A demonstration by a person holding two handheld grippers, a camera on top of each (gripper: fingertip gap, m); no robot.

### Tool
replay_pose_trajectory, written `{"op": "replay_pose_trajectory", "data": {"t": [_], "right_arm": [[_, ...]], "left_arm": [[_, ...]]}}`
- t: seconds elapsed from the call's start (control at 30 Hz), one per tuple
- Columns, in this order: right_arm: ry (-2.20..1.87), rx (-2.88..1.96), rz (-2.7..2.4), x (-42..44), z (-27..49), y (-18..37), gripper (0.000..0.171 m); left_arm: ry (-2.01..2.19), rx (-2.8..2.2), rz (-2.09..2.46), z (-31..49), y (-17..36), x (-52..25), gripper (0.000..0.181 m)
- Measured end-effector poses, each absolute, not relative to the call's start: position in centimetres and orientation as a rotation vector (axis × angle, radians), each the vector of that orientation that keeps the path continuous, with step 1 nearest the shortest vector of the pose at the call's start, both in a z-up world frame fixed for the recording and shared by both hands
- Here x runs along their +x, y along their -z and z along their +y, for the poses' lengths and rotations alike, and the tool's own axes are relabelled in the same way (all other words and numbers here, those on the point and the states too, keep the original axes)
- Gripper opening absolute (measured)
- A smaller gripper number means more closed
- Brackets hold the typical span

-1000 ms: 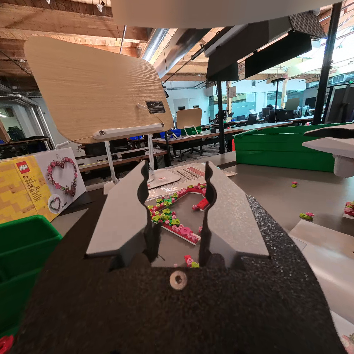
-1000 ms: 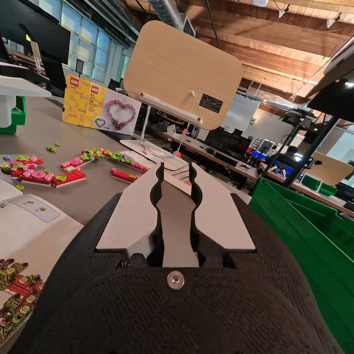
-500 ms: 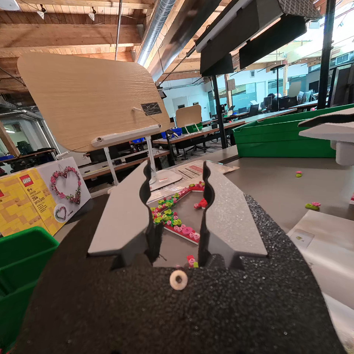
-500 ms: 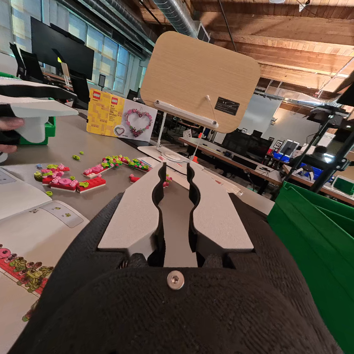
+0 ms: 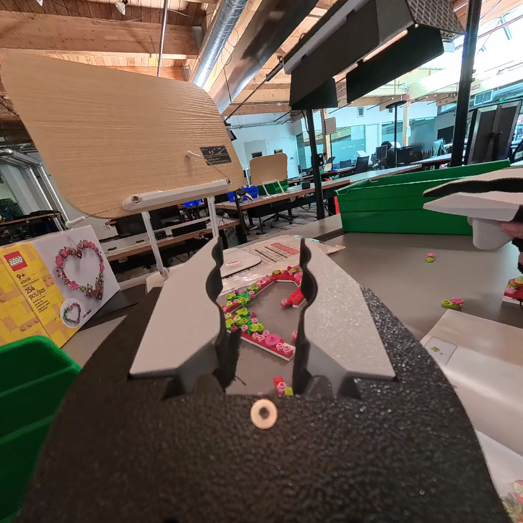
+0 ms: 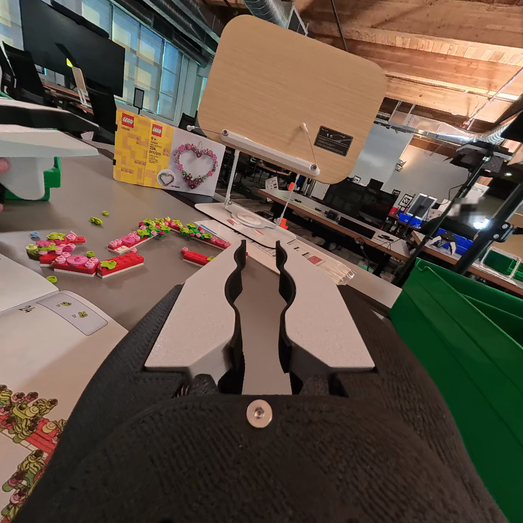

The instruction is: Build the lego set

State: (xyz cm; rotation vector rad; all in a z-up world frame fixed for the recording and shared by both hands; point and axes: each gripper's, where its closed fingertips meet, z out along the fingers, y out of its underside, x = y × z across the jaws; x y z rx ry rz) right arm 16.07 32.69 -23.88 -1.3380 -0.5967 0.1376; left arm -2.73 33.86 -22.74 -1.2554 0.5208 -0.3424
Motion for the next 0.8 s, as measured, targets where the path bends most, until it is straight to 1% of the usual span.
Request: {"op": "replay_pose_trajectory", "data": {"t": [0.3,0.37,0.6,0.7,0.8], "right_arm": [[-0.100,-1.359,-0.655,15.3,32.8,24.5,0.020],[-0.103,-1.348,-0.693,14.4,32.6,24.5,0.017],[-0.655,-1.514,-1.401,2.4,31.4,28.2,0.013],[-0.830,-1.585,-1.651,0.2,31.4,29.8,0.013],[-0.881,-1.621,-1.816,-1.0,31.9,31.6,0.012]], "left_arm": [[0.363,-1.257,0.454,34.2,22.4,-3.7,0.054],[0.358,-1.263,0.448,34.4,22.4,-3.9,0.053],[0.373,-1.333,0.446,34.7,23.2,-3.9,0.050],[0.369,-1.325,0.432,34.7,23.0,-4.2,0.049],[0.358,-1.309,0.430,34.7,22.8,-4.4,0.048]]}}
